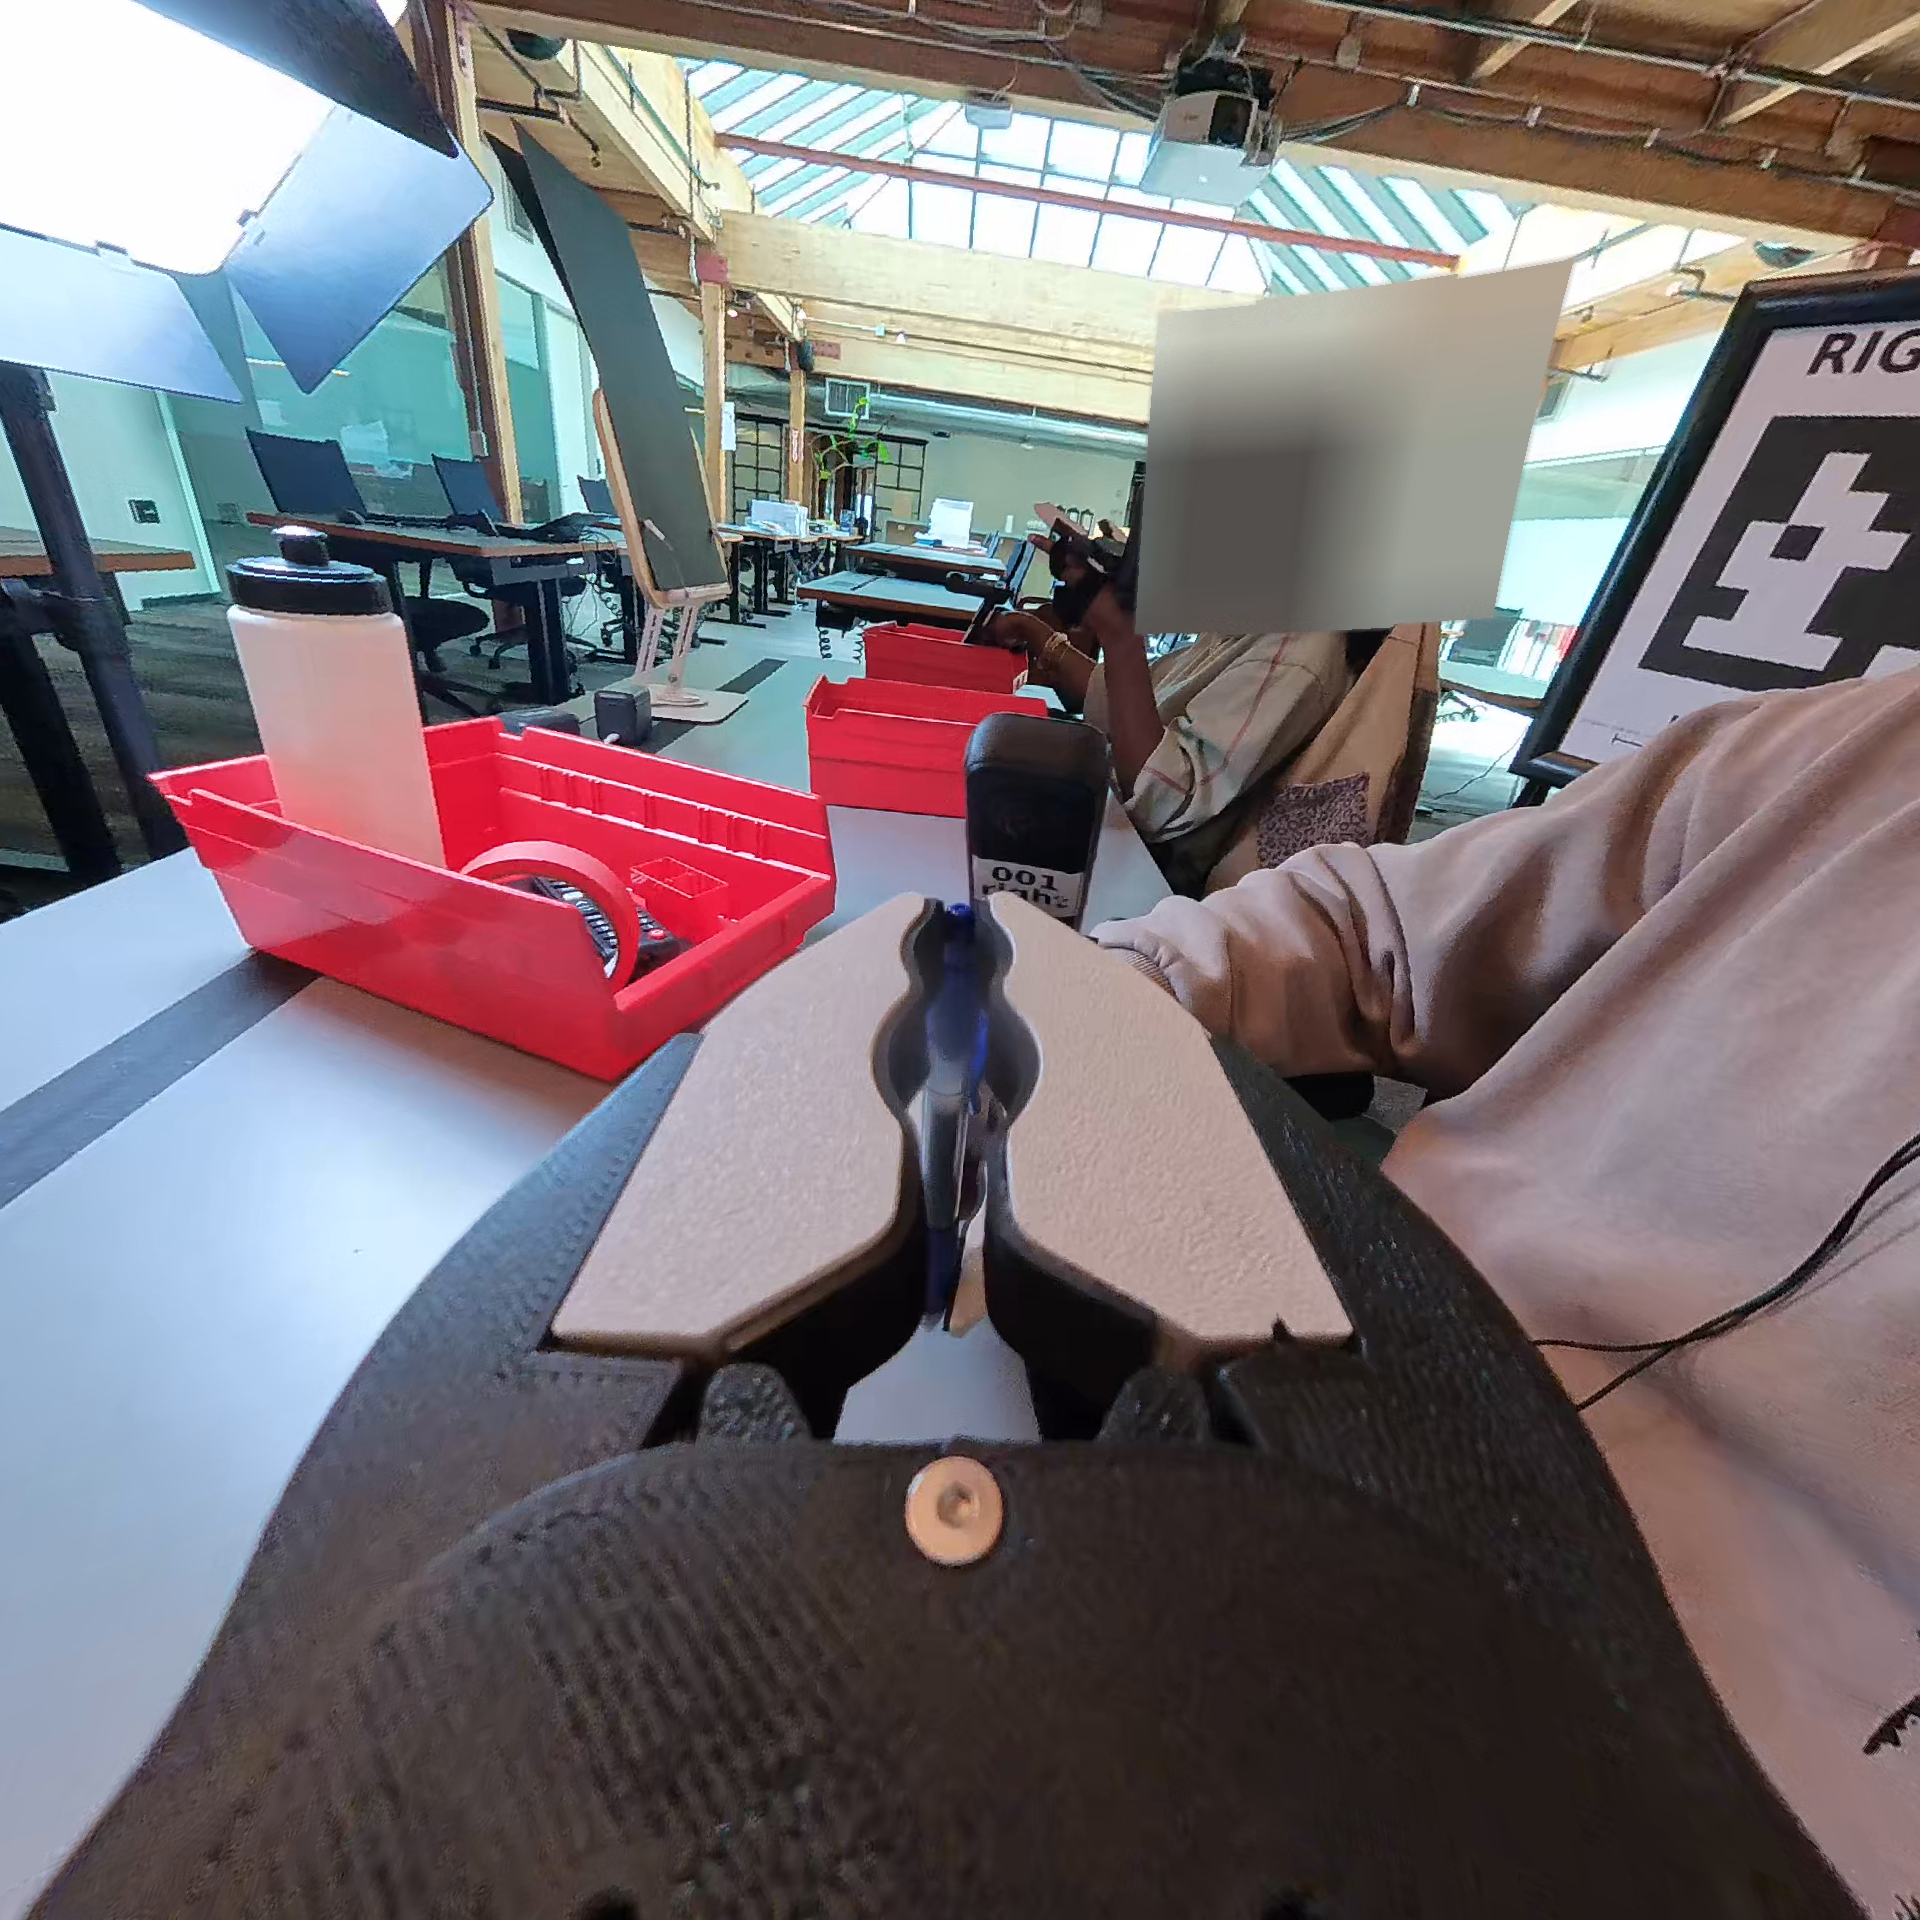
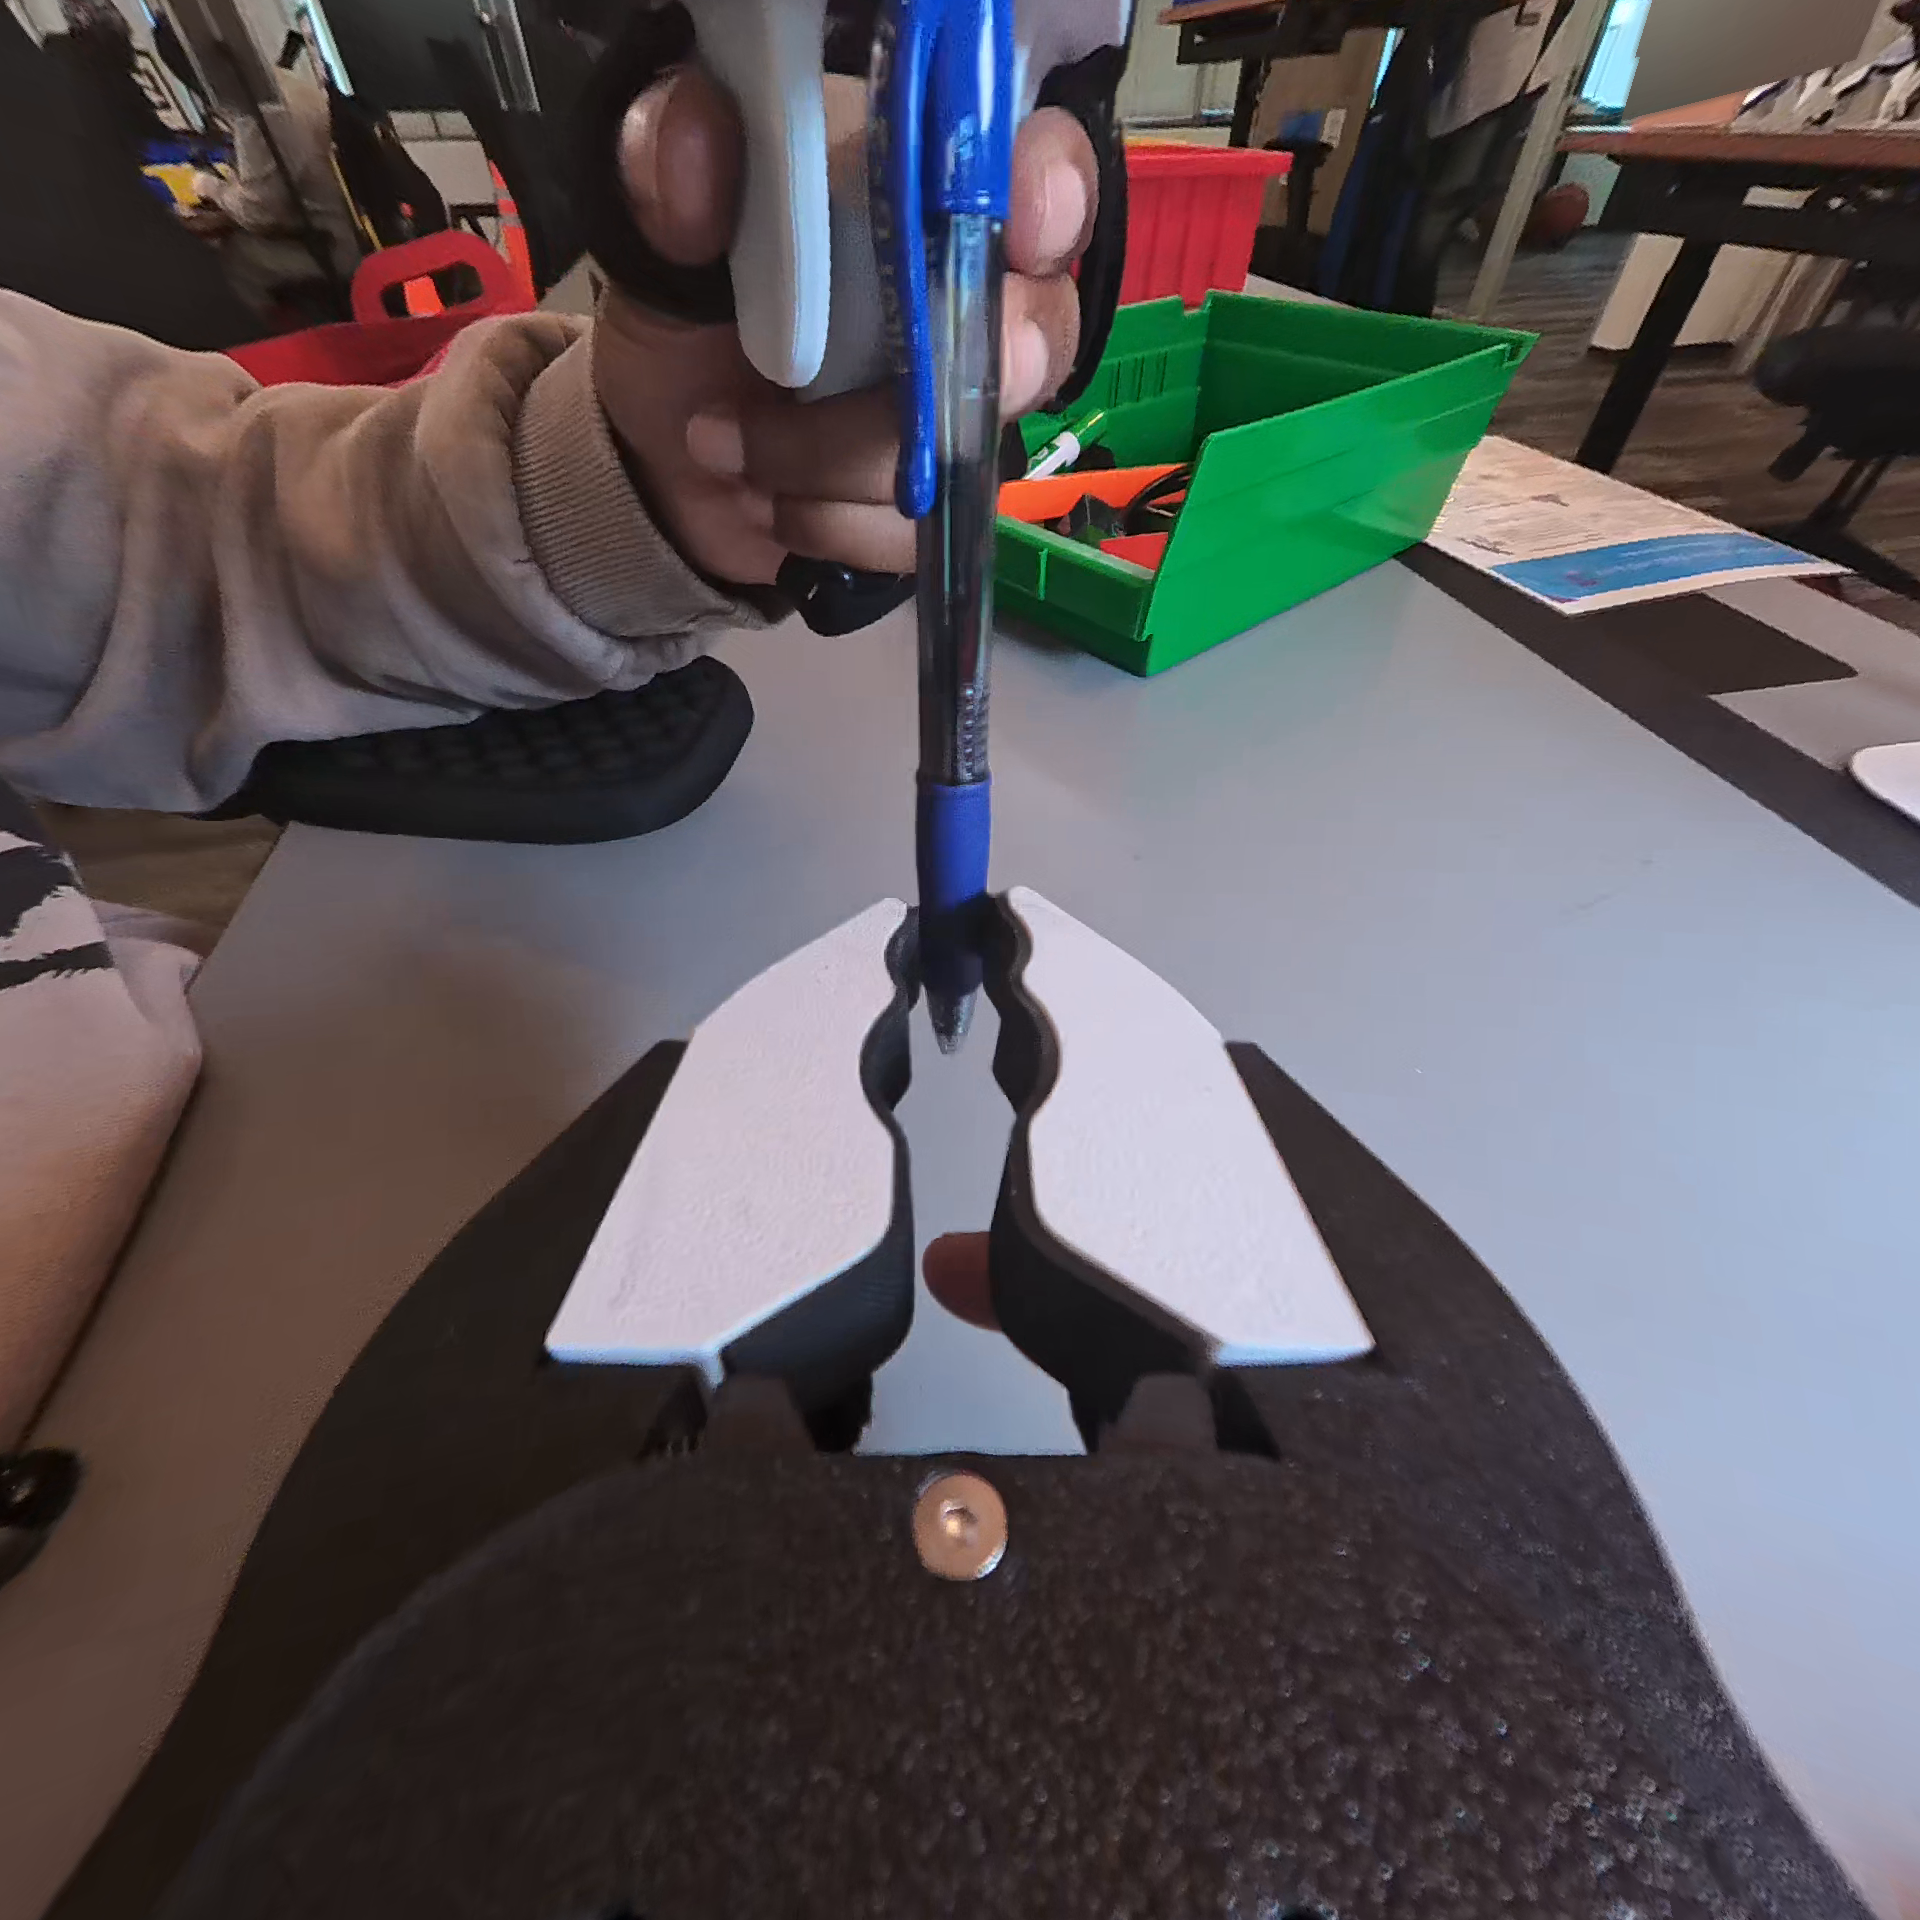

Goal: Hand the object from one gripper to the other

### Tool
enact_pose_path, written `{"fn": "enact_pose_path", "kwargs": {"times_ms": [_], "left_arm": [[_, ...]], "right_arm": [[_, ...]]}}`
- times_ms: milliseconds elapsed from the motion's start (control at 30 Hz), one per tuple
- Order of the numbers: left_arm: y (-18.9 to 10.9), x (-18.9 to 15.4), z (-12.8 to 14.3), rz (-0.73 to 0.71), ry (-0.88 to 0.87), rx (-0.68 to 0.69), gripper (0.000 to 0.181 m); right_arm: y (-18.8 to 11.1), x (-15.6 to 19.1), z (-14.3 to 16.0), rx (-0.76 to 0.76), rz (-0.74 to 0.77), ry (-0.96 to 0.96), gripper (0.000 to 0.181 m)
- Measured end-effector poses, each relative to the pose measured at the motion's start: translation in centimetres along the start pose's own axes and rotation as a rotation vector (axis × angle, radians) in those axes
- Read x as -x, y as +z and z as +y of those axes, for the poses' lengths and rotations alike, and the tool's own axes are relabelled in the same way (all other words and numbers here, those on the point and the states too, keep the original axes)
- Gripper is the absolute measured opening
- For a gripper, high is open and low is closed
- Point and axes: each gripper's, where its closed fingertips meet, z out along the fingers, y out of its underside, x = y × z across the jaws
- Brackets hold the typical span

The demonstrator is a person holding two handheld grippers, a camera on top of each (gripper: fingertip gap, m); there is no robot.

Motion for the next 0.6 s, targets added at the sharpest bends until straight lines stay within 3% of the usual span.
{"fn": "enact_pose_path", "kwargs": {"times_ms": [133,167,233,300,433,600], "left_arm": [[-0.7,0.7,-1.3,-0.05,0.007,-0.082,0.006],[-0.9,1.0,-1.6,-0.066,0.015,-0.108,0.01],[-0.6,1.1,-1.0,-0.059,0.012,-0.086,0.034],[-0.1,1.4,0.3,-0.051,-0.009,-0.039,0.041],[1.2,1.3,3.0,-0.001,-0.083,0.009,0.036],[2.6,0.3,4.6,0.028,-0.073,0.054,0.03]], "right_arm": [[-0.6,0.0,-1.4,-0.062,-0.023,0.065,0.011],[-0.8,0.0,-2.0,-0.089,-0.037,0.101,0.011],[-1.6,-0.3,-3.2,-0.162,-0.052,0.153,0.011],[-2.4,-0.4,-4.5,-0.242,-0.079,0.199,0.011],[-3.6,-0.2,-6.1,-0.357,-0.13,0.253,0.011],[-2.3,0.2,-4.6,-0.27,-0.097,0.198,0.011]]}}
